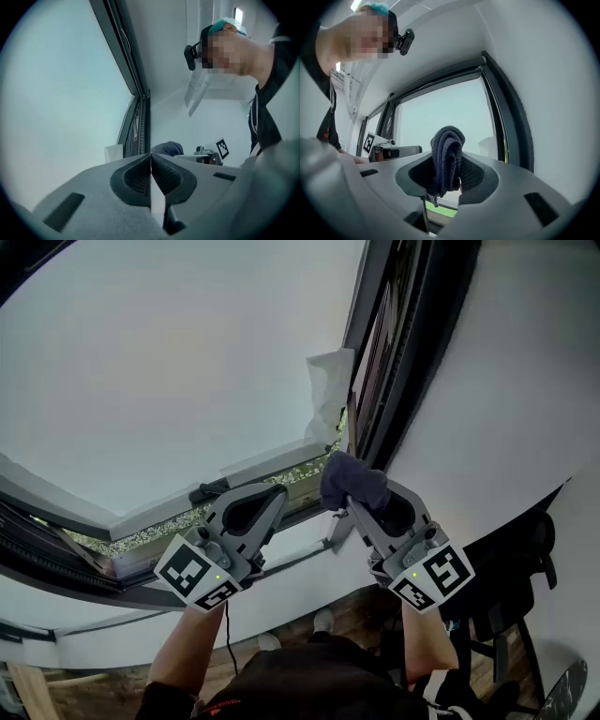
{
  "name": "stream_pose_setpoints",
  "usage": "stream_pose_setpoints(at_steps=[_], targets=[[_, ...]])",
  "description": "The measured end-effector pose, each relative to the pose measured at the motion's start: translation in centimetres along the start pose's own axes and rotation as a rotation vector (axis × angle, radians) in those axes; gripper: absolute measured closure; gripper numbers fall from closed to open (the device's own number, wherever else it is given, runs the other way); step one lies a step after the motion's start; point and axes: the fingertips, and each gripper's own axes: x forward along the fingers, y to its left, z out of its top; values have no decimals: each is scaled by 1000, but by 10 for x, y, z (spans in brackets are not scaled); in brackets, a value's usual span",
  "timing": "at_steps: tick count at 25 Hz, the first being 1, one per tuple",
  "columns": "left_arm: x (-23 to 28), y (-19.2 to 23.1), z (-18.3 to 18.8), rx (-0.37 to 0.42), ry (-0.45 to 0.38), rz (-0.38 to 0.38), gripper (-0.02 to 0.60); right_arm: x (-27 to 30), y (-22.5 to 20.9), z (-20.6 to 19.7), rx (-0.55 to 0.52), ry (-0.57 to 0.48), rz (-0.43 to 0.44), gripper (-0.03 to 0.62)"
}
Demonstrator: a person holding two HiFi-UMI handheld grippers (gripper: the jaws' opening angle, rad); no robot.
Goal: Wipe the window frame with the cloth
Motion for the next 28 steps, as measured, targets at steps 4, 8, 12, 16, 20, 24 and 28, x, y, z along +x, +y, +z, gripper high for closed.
stream_pose_setpoints(at_steps=[4,8,12,16,20,24,28], targets=[[-1,1,2,5,-10,-6,561,2,2,2,-13,-4,-4,464],[3,4,2,4,-15,-15,560,3,-3,3,-24,-1,-14,464],[8,7,2,6,-18,-28,561,5,-11,9,-49,-2,-39,464],[19,14,5,14,-20,-43,561,10,-27,22,-90,-8,-82,462],[30,21,10,22,-31,-60,561,15,-40,42,-133,-28,-119,462],[40,27,17,32,-43,-77,561,20,-53,59,-161,-47,-155,462],[47,29,22,42,-59,-93,560,24,-63,75,-189,-64,-188,462]])
